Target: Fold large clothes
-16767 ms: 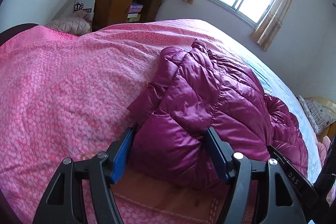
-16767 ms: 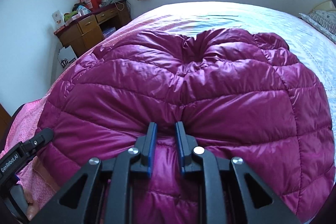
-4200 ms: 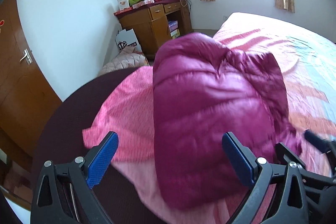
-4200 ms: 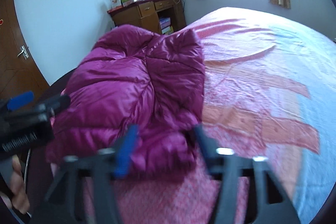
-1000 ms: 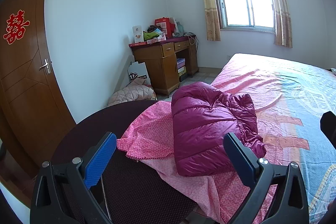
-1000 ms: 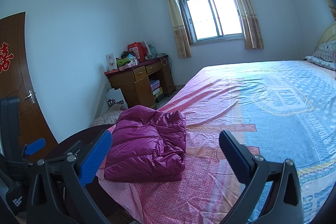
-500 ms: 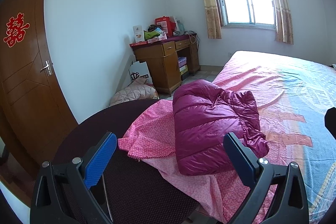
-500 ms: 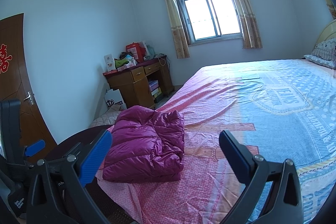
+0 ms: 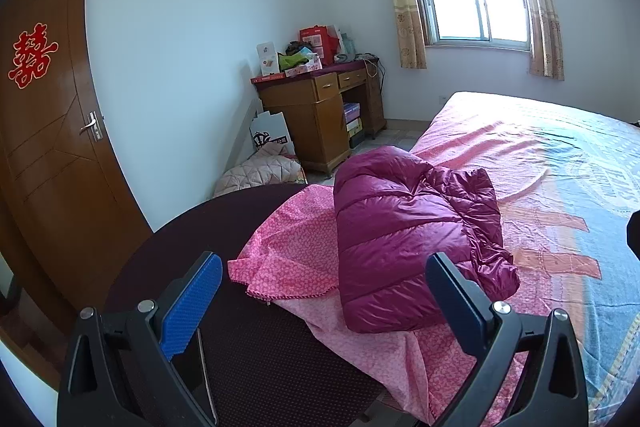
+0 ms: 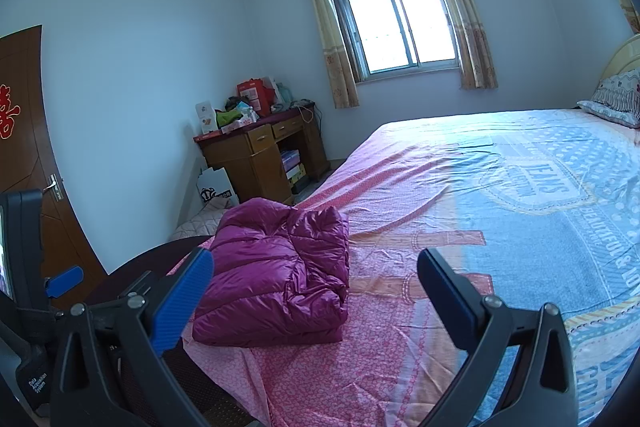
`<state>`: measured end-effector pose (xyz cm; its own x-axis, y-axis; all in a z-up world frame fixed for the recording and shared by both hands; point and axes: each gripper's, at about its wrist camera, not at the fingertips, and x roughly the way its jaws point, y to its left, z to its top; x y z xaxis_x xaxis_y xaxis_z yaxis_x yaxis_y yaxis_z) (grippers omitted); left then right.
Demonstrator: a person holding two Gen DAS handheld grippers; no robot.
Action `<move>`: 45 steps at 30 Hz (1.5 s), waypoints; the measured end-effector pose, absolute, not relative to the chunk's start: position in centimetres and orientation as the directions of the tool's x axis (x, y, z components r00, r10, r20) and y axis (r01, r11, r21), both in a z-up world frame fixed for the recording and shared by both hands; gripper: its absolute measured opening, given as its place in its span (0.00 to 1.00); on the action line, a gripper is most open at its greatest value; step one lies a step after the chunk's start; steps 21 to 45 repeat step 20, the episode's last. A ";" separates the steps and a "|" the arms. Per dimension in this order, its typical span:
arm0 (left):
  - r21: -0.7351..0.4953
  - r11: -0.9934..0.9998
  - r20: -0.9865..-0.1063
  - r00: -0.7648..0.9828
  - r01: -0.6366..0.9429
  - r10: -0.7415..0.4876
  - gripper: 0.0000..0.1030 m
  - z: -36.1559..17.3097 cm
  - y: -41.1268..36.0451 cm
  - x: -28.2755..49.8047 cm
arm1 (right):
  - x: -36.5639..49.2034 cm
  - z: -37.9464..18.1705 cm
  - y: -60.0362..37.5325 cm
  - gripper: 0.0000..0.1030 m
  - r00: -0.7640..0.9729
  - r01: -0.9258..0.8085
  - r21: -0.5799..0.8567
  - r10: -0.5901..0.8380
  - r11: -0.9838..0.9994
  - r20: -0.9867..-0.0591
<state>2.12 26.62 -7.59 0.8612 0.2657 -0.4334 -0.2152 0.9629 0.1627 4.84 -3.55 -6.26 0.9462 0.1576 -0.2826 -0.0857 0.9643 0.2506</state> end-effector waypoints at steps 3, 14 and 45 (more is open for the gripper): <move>0.152 0.964 -0.438 0.860 -0.217 0.263 0.99 -7.6 26.9 2.2 | 4.8 -6.2 -3.5 1.00 0.946 -0.085 0.250 0.157 0.964 -0.283; 0.112 0.979 -0.441 0.874 -0.170 0.203 0.99 -7.6 27.1 2.2 | 4.8 -6.4 -3.4 1.00 0.945 -0.084 0.253 0.158 0.964 -0.287; 0.121 0.972 -0.446 0.864 -0.200 0.233 0.99 -7.7 27.3 2.6 | 5.1 -6.6 -3.3 1.00 0.942 -0.071 0.245 0.146 0.967 -0.301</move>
